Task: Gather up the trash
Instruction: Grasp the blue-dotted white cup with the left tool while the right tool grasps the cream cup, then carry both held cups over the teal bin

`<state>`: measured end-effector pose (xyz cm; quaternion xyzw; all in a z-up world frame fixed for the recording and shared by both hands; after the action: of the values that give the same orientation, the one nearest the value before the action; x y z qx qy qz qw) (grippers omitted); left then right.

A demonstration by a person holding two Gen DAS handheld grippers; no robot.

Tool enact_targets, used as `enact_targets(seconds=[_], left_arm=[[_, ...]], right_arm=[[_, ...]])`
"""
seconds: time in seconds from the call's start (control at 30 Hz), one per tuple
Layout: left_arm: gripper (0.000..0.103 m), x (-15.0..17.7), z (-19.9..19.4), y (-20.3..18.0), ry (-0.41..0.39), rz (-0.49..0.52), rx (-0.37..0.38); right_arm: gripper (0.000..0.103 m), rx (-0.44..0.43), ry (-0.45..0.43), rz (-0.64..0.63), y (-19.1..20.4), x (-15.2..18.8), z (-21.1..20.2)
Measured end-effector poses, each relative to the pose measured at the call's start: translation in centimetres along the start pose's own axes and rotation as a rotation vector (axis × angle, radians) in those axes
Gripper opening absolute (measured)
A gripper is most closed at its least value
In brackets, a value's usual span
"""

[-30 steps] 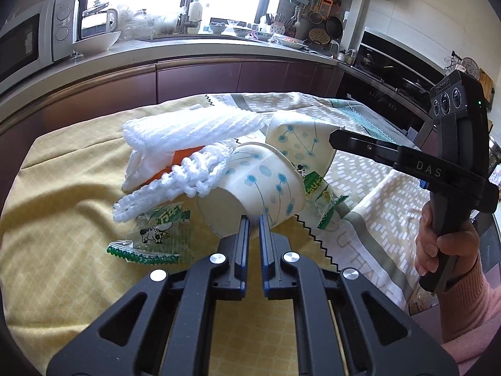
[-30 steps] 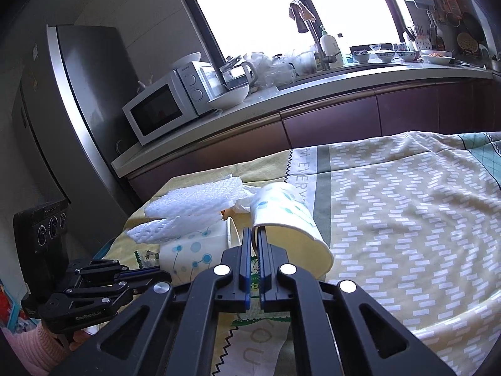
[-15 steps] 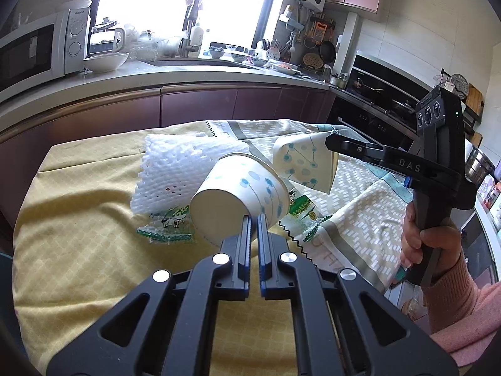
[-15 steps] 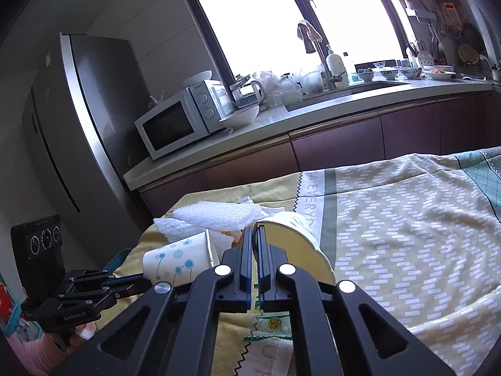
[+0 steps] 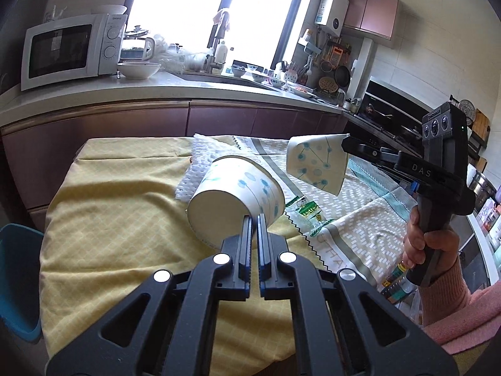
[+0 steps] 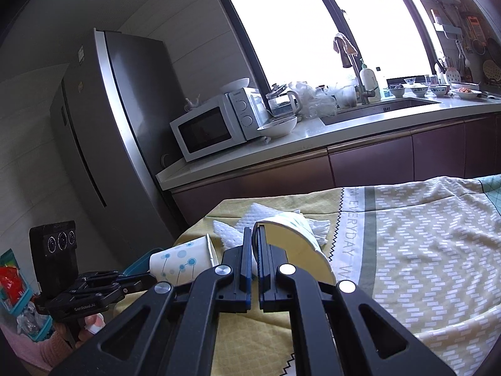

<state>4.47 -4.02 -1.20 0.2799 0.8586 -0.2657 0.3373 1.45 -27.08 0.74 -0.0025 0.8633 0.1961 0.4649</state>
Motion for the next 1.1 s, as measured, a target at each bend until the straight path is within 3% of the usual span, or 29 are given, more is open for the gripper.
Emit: enact_targets(seconds=[1.1], left_arm=[[0.004, 5.4, -8.1, 7.4, -0.063, -0.195, -0.177]], right_arm=[[0.002, -0.243, 0.147, -0.147, 10.3, 0.4, 7.1]])
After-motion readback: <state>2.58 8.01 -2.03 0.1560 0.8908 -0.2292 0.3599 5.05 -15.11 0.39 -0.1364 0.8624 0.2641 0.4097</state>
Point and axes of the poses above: each gripper's, at about its wrist camera, not at the fingertips, and z roughly the way its jaws point, y to its left, x to its underside, the point moved 1 cm from there along z, roughly the way its jaws point, and after that the axes turned 10 degrees about y, right-handed, at the moved point
